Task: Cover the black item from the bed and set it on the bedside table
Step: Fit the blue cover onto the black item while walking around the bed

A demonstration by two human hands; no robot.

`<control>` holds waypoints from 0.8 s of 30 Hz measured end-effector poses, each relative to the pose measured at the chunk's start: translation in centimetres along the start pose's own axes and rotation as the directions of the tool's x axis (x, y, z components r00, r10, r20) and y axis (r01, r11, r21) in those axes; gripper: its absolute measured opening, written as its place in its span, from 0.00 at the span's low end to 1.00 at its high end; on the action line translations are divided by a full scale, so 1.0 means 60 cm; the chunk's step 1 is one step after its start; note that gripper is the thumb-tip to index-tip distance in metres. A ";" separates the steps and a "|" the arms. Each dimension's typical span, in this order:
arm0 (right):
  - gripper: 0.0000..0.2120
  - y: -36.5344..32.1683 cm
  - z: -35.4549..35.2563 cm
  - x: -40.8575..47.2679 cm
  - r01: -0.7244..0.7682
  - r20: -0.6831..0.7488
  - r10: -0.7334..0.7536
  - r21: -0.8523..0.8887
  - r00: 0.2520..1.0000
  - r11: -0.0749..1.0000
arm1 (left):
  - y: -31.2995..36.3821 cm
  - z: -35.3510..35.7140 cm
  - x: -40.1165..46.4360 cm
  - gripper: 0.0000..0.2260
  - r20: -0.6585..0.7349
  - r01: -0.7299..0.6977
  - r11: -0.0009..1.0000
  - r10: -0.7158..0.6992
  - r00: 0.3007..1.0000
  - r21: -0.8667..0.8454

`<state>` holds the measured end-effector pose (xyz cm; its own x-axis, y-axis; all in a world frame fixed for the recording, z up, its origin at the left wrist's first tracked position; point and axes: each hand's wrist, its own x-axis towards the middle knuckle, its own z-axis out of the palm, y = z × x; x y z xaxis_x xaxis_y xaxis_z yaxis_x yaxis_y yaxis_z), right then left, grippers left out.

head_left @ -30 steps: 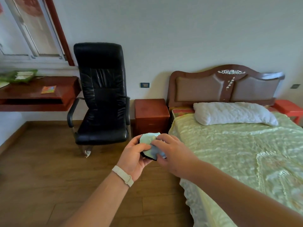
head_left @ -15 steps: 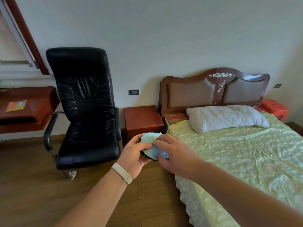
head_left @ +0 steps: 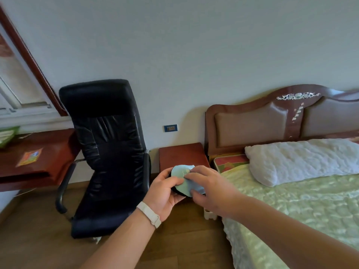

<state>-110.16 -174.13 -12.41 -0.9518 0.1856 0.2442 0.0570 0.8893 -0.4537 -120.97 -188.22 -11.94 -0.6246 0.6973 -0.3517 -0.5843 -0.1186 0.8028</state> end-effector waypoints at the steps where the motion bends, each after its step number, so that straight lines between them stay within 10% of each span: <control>1: 0.20 0.020 -0.005 0.018 -0.002 0.004 0.002 0.013 1.000 1.000 | 0.002 0.010 0.018 0.15 -0.006 0.002 1.000 -0.002 1.000 -0.001; 24: 0.22 0.254 0.120 0.455 -0.111 0.141 0.103 0.048 0.985 0.993 | 0.141 -0.104 0.514 0.14 -0.084 0.183 0.981 -0.189 0.978 -0.066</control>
<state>-137.45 -158.49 -18.83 -0.9738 0.2154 0.0724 0.1478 0.8422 -0.5184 -148.41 -172.12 -18.98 -0.5446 0.6450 -0.5360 -0.7217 -0.0347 0.6914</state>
